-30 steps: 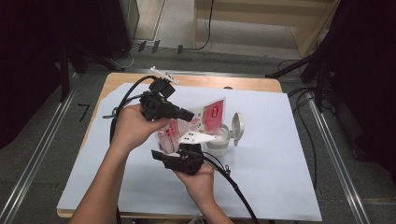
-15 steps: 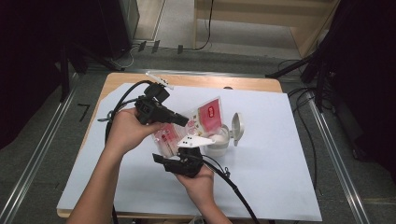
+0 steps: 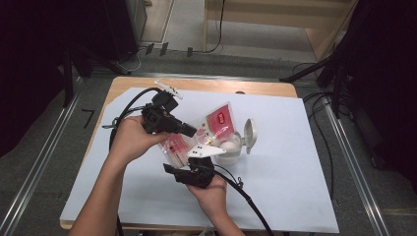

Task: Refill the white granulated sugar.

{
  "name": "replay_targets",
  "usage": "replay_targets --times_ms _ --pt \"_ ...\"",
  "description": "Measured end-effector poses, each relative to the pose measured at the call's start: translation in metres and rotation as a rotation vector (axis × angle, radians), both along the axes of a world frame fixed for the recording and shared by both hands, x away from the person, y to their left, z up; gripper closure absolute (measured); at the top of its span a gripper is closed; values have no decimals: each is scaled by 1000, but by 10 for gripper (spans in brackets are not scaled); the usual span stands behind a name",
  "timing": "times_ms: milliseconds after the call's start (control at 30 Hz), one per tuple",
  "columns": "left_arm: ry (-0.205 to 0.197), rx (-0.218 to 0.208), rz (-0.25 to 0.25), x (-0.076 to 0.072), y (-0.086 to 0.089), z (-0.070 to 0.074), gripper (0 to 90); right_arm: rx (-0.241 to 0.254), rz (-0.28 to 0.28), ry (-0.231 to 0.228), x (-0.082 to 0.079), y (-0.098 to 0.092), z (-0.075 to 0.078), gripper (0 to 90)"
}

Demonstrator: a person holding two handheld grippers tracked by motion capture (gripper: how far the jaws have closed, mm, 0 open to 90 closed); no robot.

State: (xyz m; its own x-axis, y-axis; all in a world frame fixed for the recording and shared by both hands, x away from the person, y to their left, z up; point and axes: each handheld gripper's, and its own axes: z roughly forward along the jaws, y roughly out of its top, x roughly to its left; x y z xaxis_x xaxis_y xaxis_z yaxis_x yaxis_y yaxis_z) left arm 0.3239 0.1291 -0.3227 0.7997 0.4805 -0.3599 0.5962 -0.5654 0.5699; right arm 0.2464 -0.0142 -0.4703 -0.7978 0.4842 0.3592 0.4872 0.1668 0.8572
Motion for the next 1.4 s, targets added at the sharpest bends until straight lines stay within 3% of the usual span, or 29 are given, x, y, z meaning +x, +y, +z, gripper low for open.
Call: replay_targets --times_ms 367,633,800,1267,1400 --pt "7 0 -2 -2 6 -3 898 -5 1 10 1 0 -3 591" --pt "16 -28 -11 -4 14 -1 899 3 -7 5 1 -2 -2 590" --pt "-8 -48 -12 -6 21 1 898 6 -21 2 2 -4 0 587" --pt "-17 -85 3 -12 41 10 896 42 -77 34 13 -9 4 584" --pt "-39 -96 -6 -14 48 13 896 33 -88 23 15 -7 7 584"
